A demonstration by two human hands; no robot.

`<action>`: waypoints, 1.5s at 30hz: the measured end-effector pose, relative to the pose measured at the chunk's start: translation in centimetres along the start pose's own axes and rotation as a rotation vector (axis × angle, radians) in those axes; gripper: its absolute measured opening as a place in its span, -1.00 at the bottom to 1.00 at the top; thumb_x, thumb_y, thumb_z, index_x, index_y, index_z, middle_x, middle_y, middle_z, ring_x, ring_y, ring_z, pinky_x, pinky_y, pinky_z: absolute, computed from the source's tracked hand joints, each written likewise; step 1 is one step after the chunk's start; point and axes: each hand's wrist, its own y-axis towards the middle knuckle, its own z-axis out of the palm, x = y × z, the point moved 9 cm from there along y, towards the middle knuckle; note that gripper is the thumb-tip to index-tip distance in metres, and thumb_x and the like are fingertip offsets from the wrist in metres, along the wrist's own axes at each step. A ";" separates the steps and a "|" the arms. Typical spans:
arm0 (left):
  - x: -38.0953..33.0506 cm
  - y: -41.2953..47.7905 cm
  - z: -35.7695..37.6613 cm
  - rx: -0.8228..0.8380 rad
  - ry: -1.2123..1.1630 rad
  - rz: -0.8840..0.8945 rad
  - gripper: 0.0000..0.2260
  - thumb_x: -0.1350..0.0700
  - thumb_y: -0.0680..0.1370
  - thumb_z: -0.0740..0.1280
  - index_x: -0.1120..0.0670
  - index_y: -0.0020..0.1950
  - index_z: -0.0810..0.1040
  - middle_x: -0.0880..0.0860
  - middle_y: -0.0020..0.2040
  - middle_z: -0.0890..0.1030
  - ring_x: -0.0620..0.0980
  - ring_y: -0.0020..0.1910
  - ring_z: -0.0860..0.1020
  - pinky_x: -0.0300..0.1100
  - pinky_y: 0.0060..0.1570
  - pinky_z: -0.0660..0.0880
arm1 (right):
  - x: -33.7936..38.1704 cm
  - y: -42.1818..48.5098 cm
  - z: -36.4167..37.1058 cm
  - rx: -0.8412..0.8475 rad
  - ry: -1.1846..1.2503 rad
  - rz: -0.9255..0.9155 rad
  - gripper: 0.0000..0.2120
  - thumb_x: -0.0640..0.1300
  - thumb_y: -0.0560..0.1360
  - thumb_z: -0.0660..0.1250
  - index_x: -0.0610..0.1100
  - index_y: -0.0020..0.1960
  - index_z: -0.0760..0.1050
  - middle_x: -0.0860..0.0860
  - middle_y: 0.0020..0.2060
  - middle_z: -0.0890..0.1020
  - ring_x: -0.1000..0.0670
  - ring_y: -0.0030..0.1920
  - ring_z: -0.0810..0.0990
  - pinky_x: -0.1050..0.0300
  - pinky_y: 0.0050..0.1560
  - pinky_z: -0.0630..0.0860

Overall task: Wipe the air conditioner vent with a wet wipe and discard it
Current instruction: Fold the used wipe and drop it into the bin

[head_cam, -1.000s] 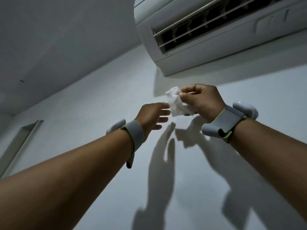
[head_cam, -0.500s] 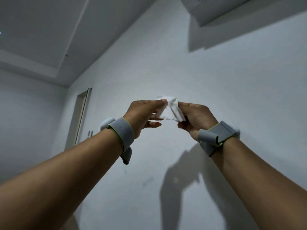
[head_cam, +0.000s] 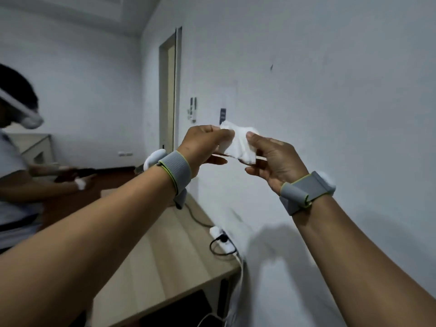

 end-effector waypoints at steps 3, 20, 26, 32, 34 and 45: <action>4.1 -1.7 -3.4 -0.026 -0.008 -0.067 -0.86 0.08 0.46 0.46 0.13 -0.16 0.58 0.06 -0.27 0.59 -0.02 -0.34 0.54 -0.18 -0.37 0.57 | -4.3 -0.8 2.0 -0.033 0.049 0.050 -0.91 -0.17 0.47 0.40 -0.18 -0.07 0.55 -0.08 -0.28 0.60 -0.05 -0.42 0.56 0.21 -0.48 0.49; 23.3 -13.7 -13.5 -0.222 -0.105 -0.437 -0.82 0.15 0.49 0.42 0.17 0.07 0.61 0.09 -0.15 0.64 0.03 -0.23 0.61 -0.19 -0.38 0.56 | -25.5 -7.0 10.8 -0.024 -0.017 0.336 -0.93 -0.28 0.41 0.38 -0.14 -0.16 0.60 -0.08 -0.33 0.64 -0.04 -0.35 0.61 0.20 -0.41 0.54; 29.6 -17.7 -15.6 -0.312 -0.119 -0.602 -0.93 0.16 0.50 0.39 0.16 -0.13 0.59 0.08 -0.26 0.60 0.03 -0.32 0.58 -0.16 -0.37 0.60 | -32.7 -9.6 11.2 -0.004 -0.083 0.506 -0.89 -0.30 0.43 0.33 -0.12 -0.12 0.58 -0.08 -0.33 0.61 -0.01 -0.40 0.56 0.31 -0.56 0.44; 35.6 -22.1 -18.4 -0.473 -0.111 -0.735 -0.94 0.20 0.51 0.37 0.19 -0.13 0.59 0.11 -0.24 0.61 0.02 -0.35 0.57 -0.30 -0.46 0.52 | -39.0 -12.0 11.6 0.037 -0.164 0.589 -0.88 -0.22 0.39 0.45 -0.07 -0.23 0.52 -0.02 -0.35 0.58 0.11 -0.47 0.52 0.31 -0.53 0.43; 37.7 -24.0 -19.3 -0.528 -0.089 -0.777 -0.93 0.25 0.50 0.36 0.18 -0.19 0.58 0.12 -0.26 0.58 0.02 -0.37 0.54 -0.32 -0.46 0.49 | -41.3 -13.1 12.0 0.067 -0.186 0.624 -0.86 -0.22 0.38 0.46 -0.06 -0.23 0.51 -0.01 -0.36 0.57 0.15 -0.52 0.50 0.30 -0.54 0.43; 47.6 -32.6 -22.0 -0.710 -0.142 -0.960 -0.74 0.44 0.47 0.24 0.23 0.06 0.60 0.04 -0.49 0.56 -0.09 -0.57 0.48 -0.31 -0.54 0.47 | -51.8 -18.6 13.4 0.271 -0.365 0.781 -0.84 -0.31 0.43 0.34 -0.07 -0.17 0.61 -0.01 -0.39 0.58 0.10 -0.47 0.52 0.31 -0.52 0.47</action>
